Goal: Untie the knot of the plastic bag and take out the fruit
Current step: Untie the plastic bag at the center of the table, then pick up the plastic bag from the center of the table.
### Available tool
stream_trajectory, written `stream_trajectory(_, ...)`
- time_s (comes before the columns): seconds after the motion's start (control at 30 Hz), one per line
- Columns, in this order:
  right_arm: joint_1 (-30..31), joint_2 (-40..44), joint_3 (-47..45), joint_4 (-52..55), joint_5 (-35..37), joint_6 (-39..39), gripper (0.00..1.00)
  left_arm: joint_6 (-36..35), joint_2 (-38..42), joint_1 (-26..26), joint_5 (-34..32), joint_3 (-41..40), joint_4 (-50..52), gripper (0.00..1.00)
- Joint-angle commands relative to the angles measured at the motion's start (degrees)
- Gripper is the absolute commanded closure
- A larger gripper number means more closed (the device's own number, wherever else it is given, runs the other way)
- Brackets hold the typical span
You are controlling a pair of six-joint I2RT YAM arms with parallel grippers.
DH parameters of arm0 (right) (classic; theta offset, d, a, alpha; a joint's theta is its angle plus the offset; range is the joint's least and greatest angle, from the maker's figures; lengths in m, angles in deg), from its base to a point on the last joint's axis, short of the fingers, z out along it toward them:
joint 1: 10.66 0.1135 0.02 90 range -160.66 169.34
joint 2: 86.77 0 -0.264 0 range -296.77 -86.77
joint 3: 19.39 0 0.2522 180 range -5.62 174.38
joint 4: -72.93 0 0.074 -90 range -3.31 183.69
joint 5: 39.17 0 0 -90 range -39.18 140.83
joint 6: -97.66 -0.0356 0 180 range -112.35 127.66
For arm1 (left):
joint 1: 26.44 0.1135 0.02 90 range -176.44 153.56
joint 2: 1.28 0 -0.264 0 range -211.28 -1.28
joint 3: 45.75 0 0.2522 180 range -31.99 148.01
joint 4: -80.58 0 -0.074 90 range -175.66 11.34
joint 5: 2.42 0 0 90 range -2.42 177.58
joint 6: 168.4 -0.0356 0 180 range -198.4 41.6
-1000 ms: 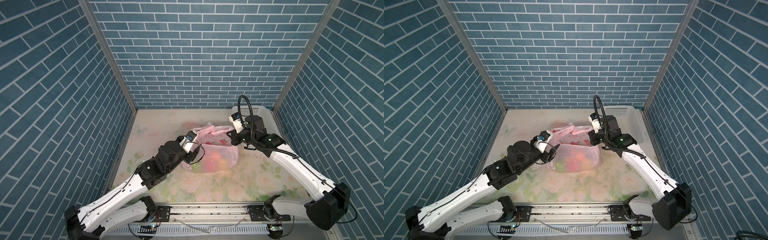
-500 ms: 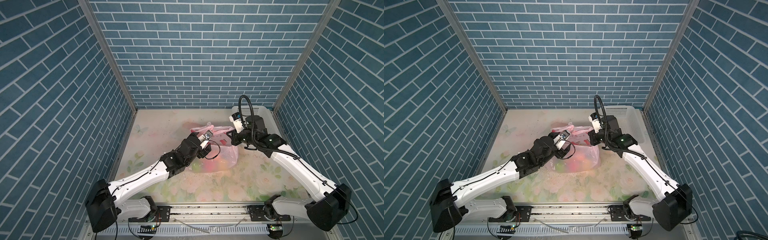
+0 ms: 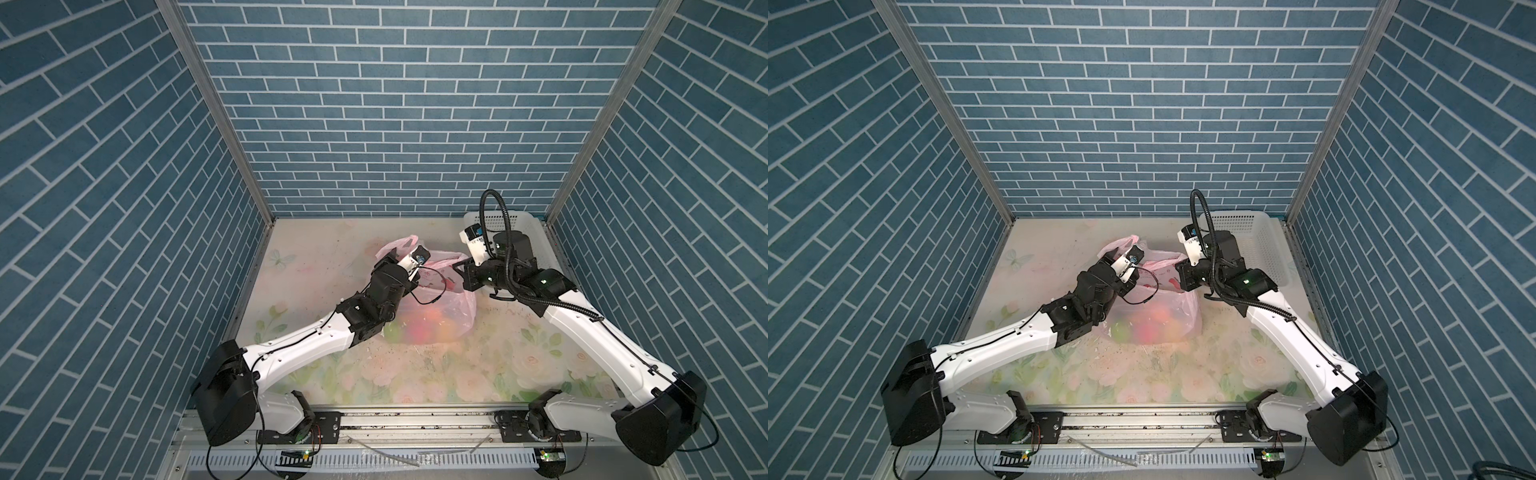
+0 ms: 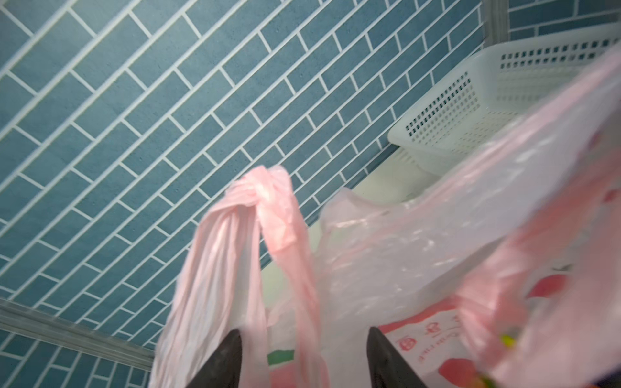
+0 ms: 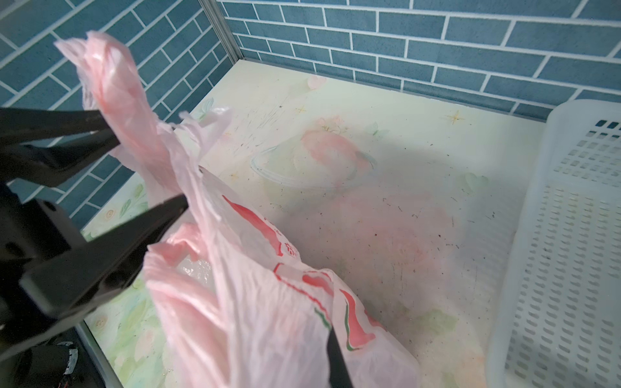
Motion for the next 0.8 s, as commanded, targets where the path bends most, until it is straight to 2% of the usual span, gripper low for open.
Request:
stream_trajectory(0.0, -0.2, 2.1, -0.3, -1.5, -0.5, -1.2, 1.00, 1.9, 1.8, 2.6, -0.4, 1.6, -1.3, 0.50)
stream_trajectory(0.13, -0.2, 2.3, -0.9, -1.3, 0.1, -1.1, 1.00, 6.4, 4.7, 5.8, 7.0, 1.3, 2.4, 0.71)
stream_trajectory(0.4, -1.0, -0.3, -0.5, -4.3, -0.3, -0.8, 1.00, 14.3, 9.9, 11.7, 23.7, 0.9, 9.2, 0.99)
stream_trajectory(0.57, -3.2, -4.8, 2.7, -7.4, -1.8, 0.5, 1.00, 17.9, 10.2, 16.1, 31.1, 2.5, 11.2, 1.00)
stream_trajectory(0.77, -5.5, -10.0, 8.4, -10.5, -4.1, 2.7, 1.00, 18.4, 10.2, 19.2, 33.3, 4.1, 10.3, 1.00)
